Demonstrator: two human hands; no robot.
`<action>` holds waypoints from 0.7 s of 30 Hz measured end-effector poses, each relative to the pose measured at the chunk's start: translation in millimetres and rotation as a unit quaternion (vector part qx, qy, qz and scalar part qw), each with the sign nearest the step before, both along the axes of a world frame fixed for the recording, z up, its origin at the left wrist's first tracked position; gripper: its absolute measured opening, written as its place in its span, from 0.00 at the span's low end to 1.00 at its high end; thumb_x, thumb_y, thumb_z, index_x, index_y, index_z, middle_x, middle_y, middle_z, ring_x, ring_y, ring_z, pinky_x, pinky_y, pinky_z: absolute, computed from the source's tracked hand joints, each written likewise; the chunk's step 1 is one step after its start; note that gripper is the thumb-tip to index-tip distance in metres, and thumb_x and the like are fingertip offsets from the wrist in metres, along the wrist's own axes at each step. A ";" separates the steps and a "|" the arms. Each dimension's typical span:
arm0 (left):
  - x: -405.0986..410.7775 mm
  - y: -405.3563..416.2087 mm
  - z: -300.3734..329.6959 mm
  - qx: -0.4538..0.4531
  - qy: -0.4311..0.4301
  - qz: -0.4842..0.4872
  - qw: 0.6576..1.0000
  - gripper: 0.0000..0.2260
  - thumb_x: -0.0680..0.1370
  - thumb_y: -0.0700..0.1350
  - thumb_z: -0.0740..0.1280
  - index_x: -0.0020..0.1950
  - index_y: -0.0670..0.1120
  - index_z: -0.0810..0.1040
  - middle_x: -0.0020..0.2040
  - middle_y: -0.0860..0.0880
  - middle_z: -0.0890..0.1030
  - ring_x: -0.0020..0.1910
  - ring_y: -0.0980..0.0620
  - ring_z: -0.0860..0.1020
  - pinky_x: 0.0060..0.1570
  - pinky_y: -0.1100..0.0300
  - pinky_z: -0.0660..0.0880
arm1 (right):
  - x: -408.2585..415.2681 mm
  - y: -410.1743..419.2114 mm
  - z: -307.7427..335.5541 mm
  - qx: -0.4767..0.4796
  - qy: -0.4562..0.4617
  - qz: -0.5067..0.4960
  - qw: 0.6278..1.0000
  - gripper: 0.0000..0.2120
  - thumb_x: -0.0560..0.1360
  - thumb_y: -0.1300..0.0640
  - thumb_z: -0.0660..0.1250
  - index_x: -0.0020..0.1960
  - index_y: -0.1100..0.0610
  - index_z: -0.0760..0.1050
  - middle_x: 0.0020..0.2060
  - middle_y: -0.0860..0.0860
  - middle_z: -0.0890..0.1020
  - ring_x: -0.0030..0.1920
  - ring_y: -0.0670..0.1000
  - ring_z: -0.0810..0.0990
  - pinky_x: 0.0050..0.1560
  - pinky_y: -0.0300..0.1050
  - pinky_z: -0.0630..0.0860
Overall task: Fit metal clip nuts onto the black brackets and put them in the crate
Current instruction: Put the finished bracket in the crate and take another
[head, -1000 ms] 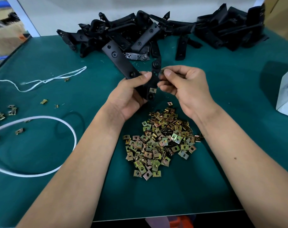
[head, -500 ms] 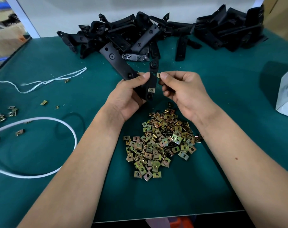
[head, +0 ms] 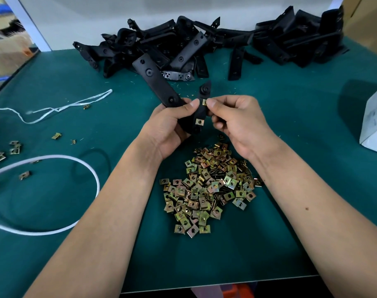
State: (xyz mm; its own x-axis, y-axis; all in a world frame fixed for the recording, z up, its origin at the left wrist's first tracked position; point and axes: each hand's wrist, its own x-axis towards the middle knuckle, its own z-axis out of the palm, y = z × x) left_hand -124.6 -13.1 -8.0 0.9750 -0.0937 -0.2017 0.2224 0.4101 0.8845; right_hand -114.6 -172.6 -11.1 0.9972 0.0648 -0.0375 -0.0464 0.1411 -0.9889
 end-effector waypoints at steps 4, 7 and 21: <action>-1.4 -3.0 1.4 0.013 -0.006 0.002 1.000 0.12 0.78 0.37 0.71 0.60 0.42 0.74 0.43 0.45 0.82 0.40 0.47 0.81 0.37 0.57 0.80 | 0.0 -0.3 -0.5 0.015 0.004 0.016 1.000 0.06 0.79 0.63 0.72 0.43 0.59 0.84 0.32 0.48 0.80 0.32 0.43 0.75 0.31 0.35 0.71; -2.3 -3.8 1.4 0.019 -0.009 0.007 1.000 0.11 0.78 0.37 0.71 0.59 0.41 0.74 0.43 0.45 0.82 0.41 0.47 0.81 0.40 0.56 0.80 | 1.0 -2.0 -0.5 0.039 0.020 0.037 0.998 0.06 0.79 0.63 0.71 0.44 0.60 0.83 0.32 0.49 0.79 0.32 0.43 0.74 0.30 0.35 0.70; -14.6 -40.0 8.3 0.077 -0.081 0.182 0.977 0.12 0.77 0.28 0.68 0.51 0.44 0.73 0.50 0.41 0.75 0.51 0.45 0.77 0.61 0.45 0.77 | -17.8 -16.2 3.9 -0.204 -0.086 0.002 0.975 0.13 0.74 0.45 0.76 0.44 0.55 0.86 0.35 0.49 0.86 0.34 0.42 0.80 0.37 0.45 0.78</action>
